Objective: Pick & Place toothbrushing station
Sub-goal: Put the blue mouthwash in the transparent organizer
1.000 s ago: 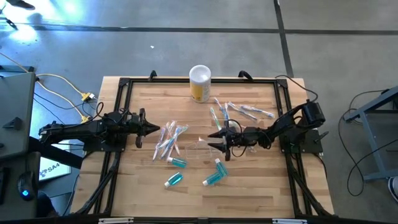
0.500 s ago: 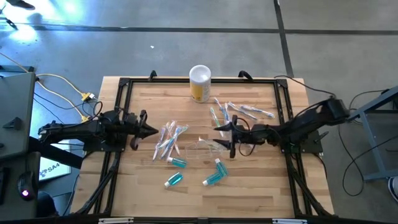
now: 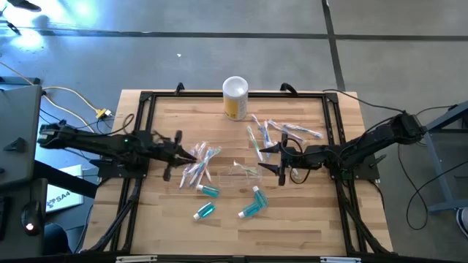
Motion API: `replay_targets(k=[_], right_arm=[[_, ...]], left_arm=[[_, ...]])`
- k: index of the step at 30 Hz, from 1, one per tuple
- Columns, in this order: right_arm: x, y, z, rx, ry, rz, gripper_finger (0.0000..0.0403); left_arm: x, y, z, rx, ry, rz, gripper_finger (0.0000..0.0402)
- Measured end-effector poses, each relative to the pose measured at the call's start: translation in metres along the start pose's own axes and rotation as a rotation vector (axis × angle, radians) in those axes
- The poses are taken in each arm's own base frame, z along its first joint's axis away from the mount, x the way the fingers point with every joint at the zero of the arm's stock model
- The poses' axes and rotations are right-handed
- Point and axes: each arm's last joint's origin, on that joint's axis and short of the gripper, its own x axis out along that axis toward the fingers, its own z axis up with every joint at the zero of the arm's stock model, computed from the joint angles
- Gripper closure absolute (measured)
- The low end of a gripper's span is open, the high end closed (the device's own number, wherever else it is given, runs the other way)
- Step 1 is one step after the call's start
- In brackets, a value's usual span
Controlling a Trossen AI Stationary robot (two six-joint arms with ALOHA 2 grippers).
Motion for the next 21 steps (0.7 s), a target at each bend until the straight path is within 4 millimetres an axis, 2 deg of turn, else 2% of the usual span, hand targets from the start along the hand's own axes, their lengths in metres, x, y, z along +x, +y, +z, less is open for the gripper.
replay_targets(k=[6,11,15,21], right_arm=[[-0.001,0.001,-0.003,-0.011,0.029,0.012,0.0182],[-0.003,0.008,-0.005,-0.026,0.049,0.04,0.0182],[-0.004,0.01,-0.006,-0.032,0.058,0.05,0.0182],[-0.006,0.016,-0.007,-0.033,0.07,0.075,0.0182]], left_arm=[[0.044,-0.012,0.01,-0.008,0.229,-0.067,0.0272],[0.081,-0.033,0.015,0.012,0.415,-0.144,0.0213],[0.1,-0.054,0.013,0.047,0.606,-0.191,0.0196],[0.111,-0.074,0.003,0.083,0.845,-0.205,0.0195]])
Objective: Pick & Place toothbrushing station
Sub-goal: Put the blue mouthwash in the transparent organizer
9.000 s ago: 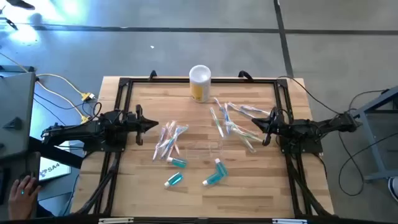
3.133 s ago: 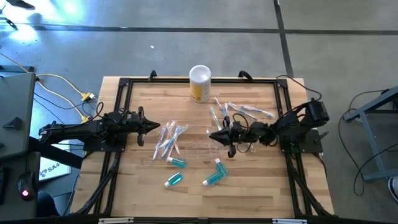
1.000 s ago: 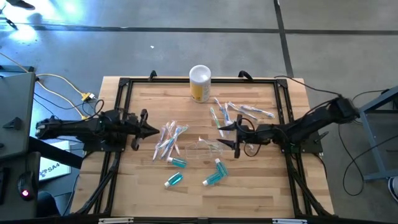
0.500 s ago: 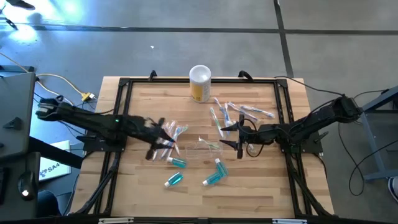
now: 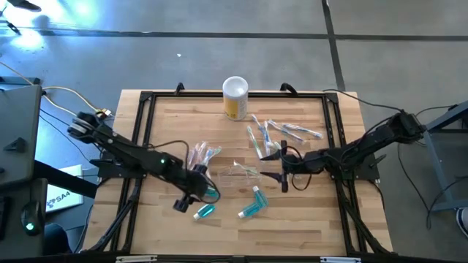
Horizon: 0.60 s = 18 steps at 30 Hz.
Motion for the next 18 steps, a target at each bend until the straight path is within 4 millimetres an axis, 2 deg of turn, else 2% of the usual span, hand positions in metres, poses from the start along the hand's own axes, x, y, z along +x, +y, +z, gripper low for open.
replay_targets(k=[4,10,18], right_arm=[[-0.001,0.003,-0.001,0.024,0.006,0.014,0.0182],[-0.003,0.01,0.0,0.038,0.003,0.044,0.0182],[-0.003,0.01,-0.001,0.069,0.008,0.045,0.0182]], left_arm=[[0.015,-0.001,-0.006,-0.004,0.076,0.019,0.0195],[0.03,0.004,-0.014,-0.016,0.156,0.17,0.0195],[0.048,0.005,-0.02,-0.041,0.218,0.183,0.0195]])
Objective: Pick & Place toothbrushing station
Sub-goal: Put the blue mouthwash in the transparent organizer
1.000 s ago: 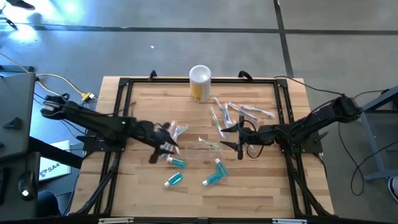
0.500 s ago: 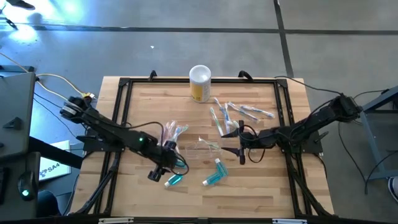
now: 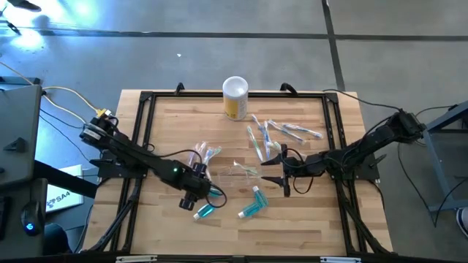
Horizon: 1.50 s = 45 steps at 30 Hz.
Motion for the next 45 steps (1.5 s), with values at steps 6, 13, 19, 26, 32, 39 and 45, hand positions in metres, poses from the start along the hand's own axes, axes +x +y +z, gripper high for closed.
replay_targets(k=[6,13,19,26,32,39,45], right_arm=[[0.0,0.0,0.0,0.0,0.001,0.0,0.0182],[0.0,0.0,0.0,0.003,0.003,0.004,0.0182],[0.0,0.0,0.0,0.003,0.003,0.004,0.0182],[0.0,0.0,0.0,0.003,0.003,0.004,0.0182],[0.0,0.0,0.0,0.004,0.004,0.004,0.0182],[0.0,0.0,0.0,0.086,0.002,0.004,0.0182],[0.0,0.003,0.002,0.138,-0.007,0.094,0.0182]], left_arm=[[0.015,-0.001,-0.002,0.003,0.05,0.019,0.0195],[0.024,-0.002,-0.004,-0.009,0.078,0.025,0.0197],[0.024,-0.002,-0.004,-0.002,0.084,0.026,0.0262],[0.023,-0.002,-0.007,0.022,0.114,0.036,0.032],[0.014,0.002,-0.003,0.067,0.163,0.144,0.032],[-0.034,-0.009,0.023,0.171,0.253,0.271,0.032],[-0.098,-0.035,0.041,0.248,0.263,0.323,0.032]])
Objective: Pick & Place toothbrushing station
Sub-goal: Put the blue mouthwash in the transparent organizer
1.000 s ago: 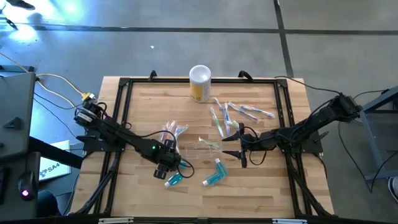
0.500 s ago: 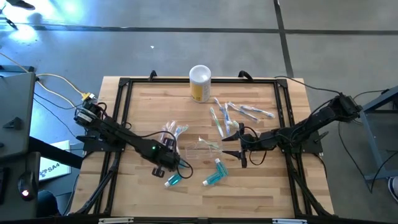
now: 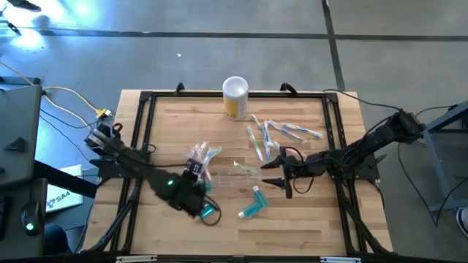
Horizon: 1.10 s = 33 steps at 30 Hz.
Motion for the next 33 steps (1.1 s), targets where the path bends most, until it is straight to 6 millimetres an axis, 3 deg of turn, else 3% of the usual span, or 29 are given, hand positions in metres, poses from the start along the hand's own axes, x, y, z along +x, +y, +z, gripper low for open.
replay_targets(k=[3,6,11,17,20,24,27,33], right_arm=[[0.0,0.002,0.002,0.028,-0.007,0.068,0.0182],[0.0,0.003,0.006,0.074,-0.036,0.115,0.0182],[0.001,-0.002,0.012,0.202,-0.06,0.179,0.0182],[0.003,-0.011,0.013,0.295,-0.085,0.087,0.0182],[0.003,-0.013,0.014,0.239,-0.114,0.017,0.0182],[0.002,-0.012,0.016,0.1,-0.153,-0.079,0.0182],[0.001,-0.01,0.016,0.013,-0.168,-0.154,0.0182],[0.001,-0.012,0.02,0.004,-0.191,-0.232,0.0182]], left_arm=[[-0.027,-0.005,-0.002,0.052,-0.046,0.106,0.032],[-0.037,-0.011,-0.002,0.236,-0.091,0.248,0.032],[-0.029,-0.015,0.015,0.553,-0.039,0.597,0.032],[-0.003,-0.002,0.049,0.653,0.107,0.911,0.032],[0.013,0.006,0.063,0.702,0.169,0.914,0.032],[0.026,0.024,0.074,0.644,0.184,0.906,0.032],[0.03,0.034,0.079,0.586,0.175,0.912,0.032],[0.029,0.043,0.09,0.552,0.129,0.916,0.032]])
